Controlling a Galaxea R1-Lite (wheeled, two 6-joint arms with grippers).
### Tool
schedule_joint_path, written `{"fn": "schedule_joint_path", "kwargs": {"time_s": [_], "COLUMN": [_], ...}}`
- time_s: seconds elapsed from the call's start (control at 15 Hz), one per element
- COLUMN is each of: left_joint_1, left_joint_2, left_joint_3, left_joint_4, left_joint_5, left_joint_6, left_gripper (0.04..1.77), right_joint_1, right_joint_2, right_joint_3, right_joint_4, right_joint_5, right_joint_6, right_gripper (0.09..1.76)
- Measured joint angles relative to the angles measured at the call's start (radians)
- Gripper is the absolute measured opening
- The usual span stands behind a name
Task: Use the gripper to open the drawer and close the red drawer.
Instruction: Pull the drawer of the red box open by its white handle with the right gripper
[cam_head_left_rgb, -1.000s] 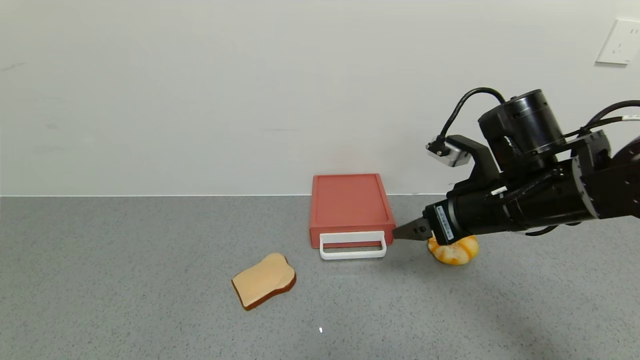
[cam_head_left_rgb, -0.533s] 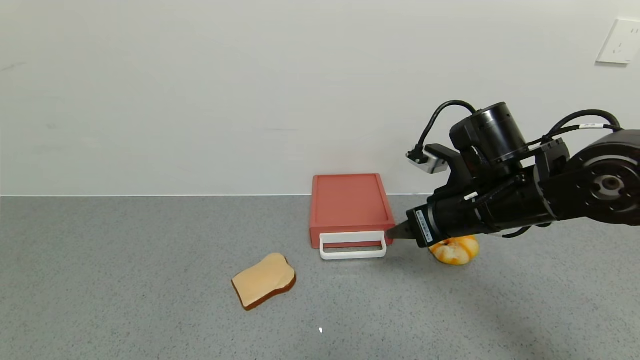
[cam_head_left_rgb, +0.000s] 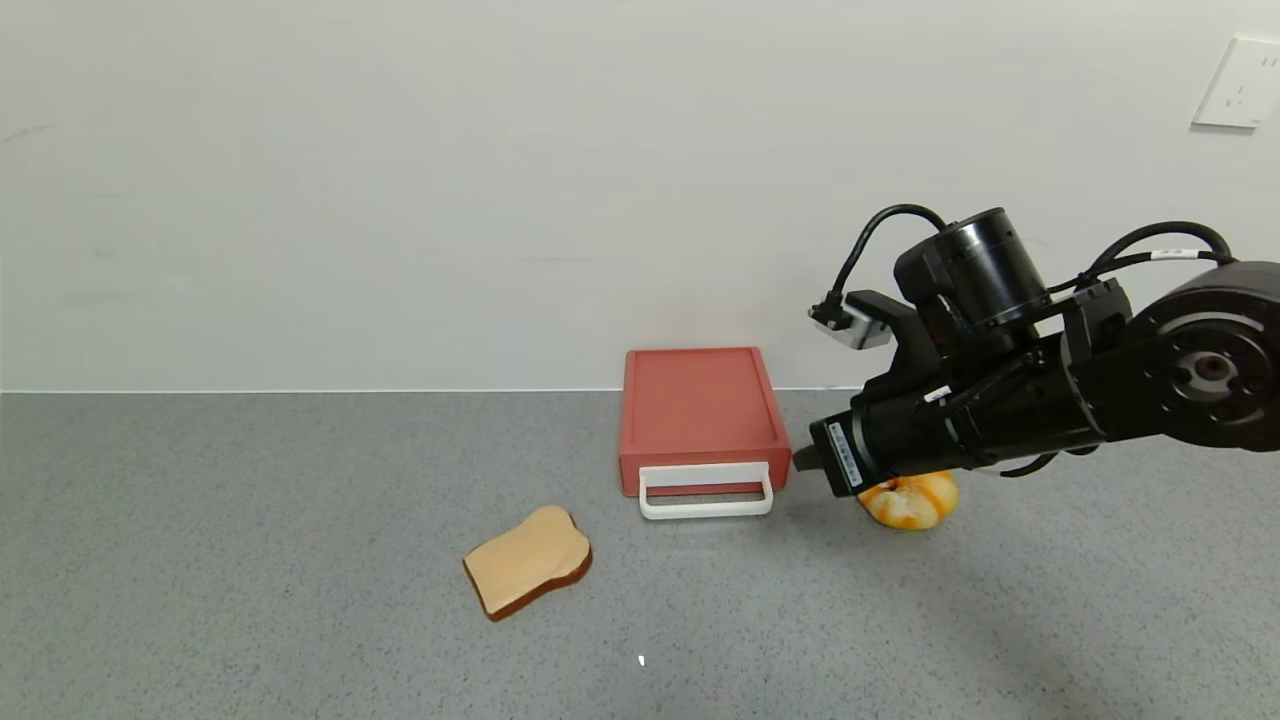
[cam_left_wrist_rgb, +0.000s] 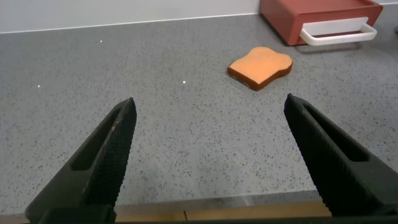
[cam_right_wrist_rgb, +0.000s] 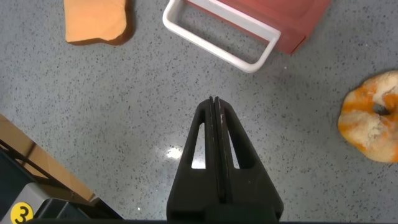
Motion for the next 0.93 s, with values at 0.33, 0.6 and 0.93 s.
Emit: {"fn": "schedule_joint_path", "kwargs": {"time_s": [0.33, 0.6, 0.93], "left_joint_1": [0.0, 0.0, 0.0], "left_joint_2": [0.0, 0.0, 0.0], "left_joint_3": [0.0, 0.0, 0.0], "left_joint_4": [0.0, 0.0, 0.0], "left_joint_5": [0.001, 0.001, 0.002], "left_joint_6": [0.0, 0.0, 0.0], "left_gripper": [1.72, 1.72, 1.72], "right_joint_1": [0.018, 0.05, 0.095], "right_joint_2": [0.019, 0.079, 0.208], "right_joint_3": [-0.049, -0.102, -0.277], "right_joint_4": [0.011, 0.014, 0.102], "right_joint_5": [0.0, -0.001, -0.008], "right_joint_6": [0.001, 0.001, 0.001], "right_gripper": [0.11, 0.11, 0.11]}}
